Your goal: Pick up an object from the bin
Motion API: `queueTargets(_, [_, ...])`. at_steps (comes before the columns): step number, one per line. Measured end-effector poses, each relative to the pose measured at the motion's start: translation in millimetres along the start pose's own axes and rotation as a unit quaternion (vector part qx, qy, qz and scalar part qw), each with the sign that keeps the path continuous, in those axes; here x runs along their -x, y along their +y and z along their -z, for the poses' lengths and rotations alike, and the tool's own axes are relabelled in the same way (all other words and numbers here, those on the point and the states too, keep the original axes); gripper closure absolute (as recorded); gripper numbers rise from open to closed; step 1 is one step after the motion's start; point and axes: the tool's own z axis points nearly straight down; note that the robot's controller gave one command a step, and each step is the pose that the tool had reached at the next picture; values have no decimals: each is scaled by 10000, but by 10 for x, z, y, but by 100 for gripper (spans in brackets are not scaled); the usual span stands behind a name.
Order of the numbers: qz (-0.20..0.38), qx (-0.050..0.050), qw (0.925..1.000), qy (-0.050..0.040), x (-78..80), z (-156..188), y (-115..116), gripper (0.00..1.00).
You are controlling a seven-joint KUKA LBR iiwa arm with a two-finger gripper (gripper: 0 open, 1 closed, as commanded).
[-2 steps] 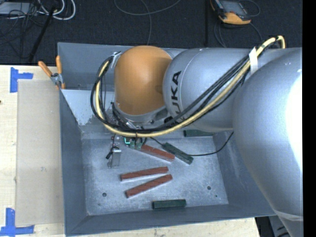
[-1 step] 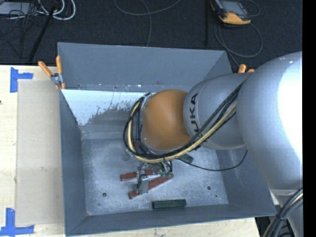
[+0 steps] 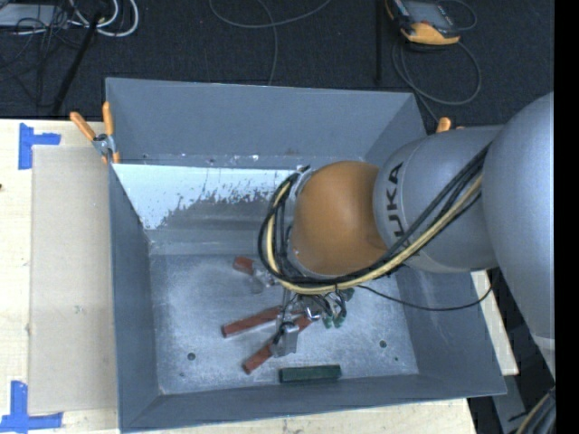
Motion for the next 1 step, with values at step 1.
queueTargets(1, [-131,8,9999,8,-132,-20,-1,0])
